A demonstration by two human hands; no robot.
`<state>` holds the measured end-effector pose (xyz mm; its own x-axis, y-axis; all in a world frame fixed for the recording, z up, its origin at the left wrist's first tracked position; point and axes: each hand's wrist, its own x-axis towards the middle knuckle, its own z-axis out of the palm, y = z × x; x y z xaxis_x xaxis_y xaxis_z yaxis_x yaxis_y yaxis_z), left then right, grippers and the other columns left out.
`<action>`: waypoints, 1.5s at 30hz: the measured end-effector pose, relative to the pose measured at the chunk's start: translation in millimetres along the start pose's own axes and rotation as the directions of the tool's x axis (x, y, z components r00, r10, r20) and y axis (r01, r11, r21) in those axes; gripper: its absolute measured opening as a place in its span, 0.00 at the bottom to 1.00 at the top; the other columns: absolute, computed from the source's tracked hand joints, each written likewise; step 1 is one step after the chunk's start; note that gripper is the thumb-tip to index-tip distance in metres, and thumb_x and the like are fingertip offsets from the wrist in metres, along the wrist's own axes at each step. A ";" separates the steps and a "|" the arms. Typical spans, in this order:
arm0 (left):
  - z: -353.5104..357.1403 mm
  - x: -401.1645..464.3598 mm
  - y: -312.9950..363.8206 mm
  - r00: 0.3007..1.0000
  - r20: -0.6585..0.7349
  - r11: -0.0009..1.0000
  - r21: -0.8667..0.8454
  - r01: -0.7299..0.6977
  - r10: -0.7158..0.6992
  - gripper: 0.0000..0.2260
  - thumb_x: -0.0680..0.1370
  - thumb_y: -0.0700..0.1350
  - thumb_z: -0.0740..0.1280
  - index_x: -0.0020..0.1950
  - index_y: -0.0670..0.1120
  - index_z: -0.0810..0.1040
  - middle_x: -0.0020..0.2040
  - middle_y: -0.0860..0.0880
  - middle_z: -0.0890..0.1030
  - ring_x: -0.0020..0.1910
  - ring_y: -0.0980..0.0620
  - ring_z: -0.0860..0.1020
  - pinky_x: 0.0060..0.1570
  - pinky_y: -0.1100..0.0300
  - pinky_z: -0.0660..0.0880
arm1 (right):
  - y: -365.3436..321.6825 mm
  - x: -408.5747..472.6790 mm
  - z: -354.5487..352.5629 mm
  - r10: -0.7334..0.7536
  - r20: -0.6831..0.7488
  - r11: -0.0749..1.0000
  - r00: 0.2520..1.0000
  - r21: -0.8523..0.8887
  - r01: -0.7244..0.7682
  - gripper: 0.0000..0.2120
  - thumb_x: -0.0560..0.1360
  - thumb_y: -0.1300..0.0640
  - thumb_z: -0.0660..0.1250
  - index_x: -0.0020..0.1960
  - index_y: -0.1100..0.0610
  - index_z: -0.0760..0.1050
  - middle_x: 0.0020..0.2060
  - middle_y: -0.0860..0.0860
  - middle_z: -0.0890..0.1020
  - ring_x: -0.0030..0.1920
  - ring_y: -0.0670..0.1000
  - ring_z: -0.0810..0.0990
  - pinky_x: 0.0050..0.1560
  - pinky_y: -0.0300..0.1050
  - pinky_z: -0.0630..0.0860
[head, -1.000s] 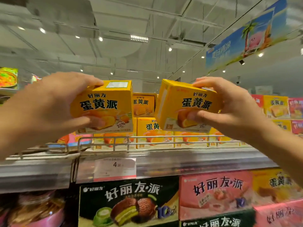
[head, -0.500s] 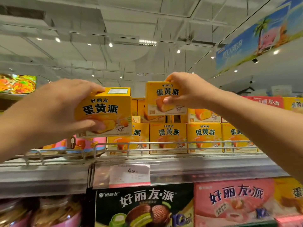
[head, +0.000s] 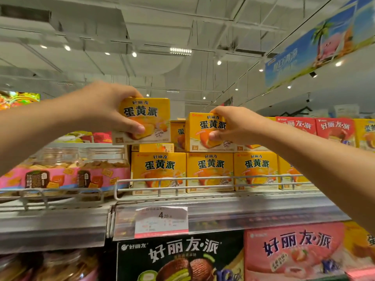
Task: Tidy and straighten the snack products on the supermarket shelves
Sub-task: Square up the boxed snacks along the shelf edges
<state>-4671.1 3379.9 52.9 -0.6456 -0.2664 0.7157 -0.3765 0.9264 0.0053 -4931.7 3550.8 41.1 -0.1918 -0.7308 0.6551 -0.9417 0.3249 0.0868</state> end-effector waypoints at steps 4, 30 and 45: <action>22.0 22.3 5.7 0.995 0.096 0.999 0.018 0.027 -0.028 0.27 0.64 0.60 0.78 0.61 0.59 0.74 0.45 0.62 0.77 0.40 0.62 0.76 0.30 0.65 0.70 | -1.9 -1.3 4.2 0.003 -0.020 0.997 1.000 -0.072 -0.005 0.30 0.73 0.40 0.69 0.69 0.51 0.67 0.60 0.51 0.78 0.58 0.55 0.78 0.57 0.59 0.76; 42.4 -13.1 69.0 0.847 -0.292 0.896 0.125 -0.426 0.444 0.25 0.77 0.53 0.67 0.72 0.46 0.71 0.70 0.44 0.73 0.71 0.43 0.67 0.69 0.47 0.63 | 1.1 -36.5 26.5 -0.021 -0.218 0.996 0.976 0.076 0.039 0.41 0.76 0.43 0.66 0.80 0.48 0.46 0.79 0.51 0.48 0.78 0.55 0.46 0.76 0.53 0.46; 158.9 -40.2 157.0 0.858 0.068 0.856 0.064 -0.513 0.510 0.37 0.77 0.66 0.59 0.80 0.52 0.49 0.77 0.53 0.60 0.74 0.53 0.59 0.72 0.59 0.58 | 109.2 -192.8 48.4 0.148 -0.192 0.989 0.970 0.055 -0.140 0.24 0.80 0.49 0.62 0.74 0.53 0.65 0.72 0.49 0.68 0.72 0.42 0.60 0.70 0.36 0.53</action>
<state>-4809.8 3493.8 -86.1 -0.7910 0.2253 0.5689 -0.0333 0.9125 -0.4077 -5010.9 3698.1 -112.1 -0.2726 -0.5453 0.7927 -0.9193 0.3908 -0.0473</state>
